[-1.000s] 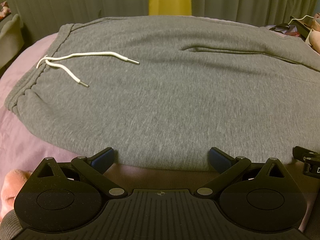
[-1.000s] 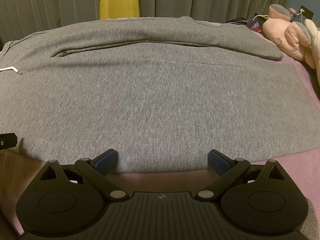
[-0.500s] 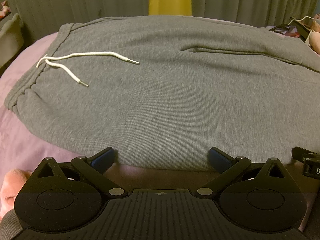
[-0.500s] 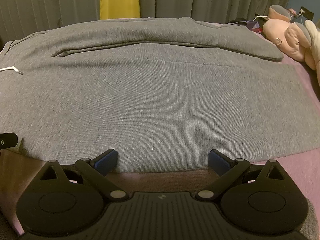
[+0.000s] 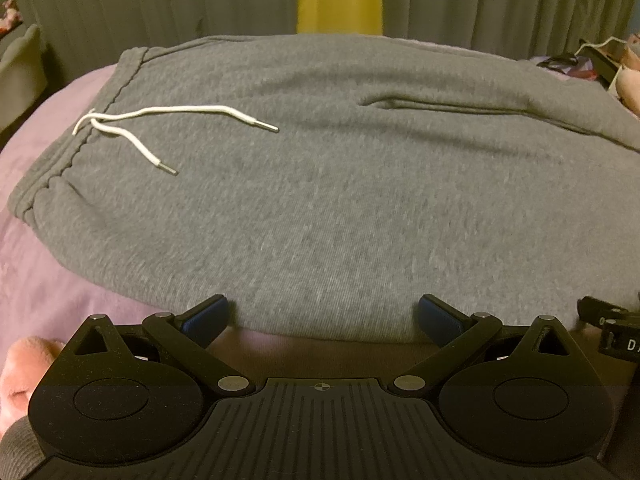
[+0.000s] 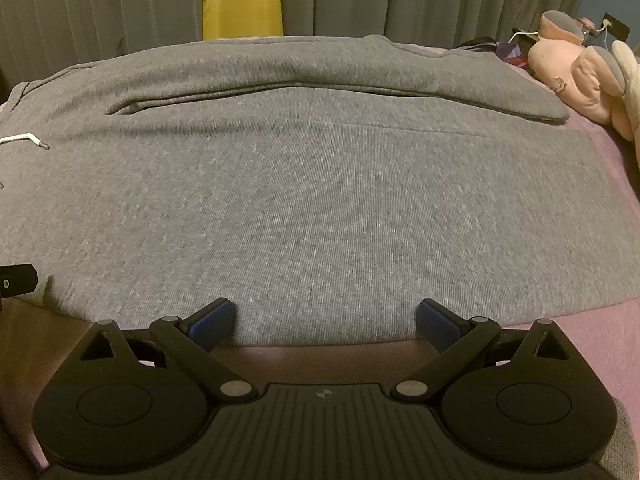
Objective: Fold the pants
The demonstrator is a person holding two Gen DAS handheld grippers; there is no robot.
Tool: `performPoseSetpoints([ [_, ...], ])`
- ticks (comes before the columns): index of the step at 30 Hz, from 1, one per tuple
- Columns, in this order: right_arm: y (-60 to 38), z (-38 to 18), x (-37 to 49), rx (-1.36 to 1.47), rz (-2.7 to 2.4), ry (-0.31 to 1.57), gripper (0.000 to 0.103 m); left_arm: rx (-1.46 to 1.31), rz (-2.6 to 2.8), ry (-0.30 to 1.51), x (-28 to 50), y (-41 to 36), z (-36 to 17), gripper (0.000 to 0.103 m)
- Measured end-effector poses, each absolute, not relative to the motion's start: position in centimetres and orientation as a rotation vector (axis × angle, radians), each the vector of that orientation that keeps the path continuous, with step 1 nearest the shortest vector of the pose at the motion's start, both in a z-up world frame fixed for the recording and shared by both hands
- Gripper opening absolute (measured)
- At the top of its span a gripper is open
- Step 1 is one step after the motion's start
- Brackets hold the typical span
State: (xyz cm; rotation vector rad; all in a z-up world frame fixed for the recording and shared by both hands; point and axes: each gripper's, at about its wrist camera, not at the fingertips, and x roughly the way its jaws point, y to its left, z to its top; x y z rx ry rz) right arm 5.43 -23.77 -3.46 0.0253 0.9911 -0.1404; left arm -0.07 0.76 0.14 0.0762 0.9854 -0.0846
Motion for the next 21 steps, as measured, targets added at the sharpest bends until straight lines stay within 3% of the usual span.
performPoseSetpoints([
  [17, -26.7, -4.7, 7.5, 0.231, -0.138, 0.964, 0.099, -0.014, -0.058, 1.030, 0.8, 2.0, 0.0, 0.103],
  [21, -27.5, -5.2, 8.1, 0.264, -0.146, 0.937, 0.099, -0.010, -0.012, 0.970, 0.9, 2.0, 1.4, 0.103],
])
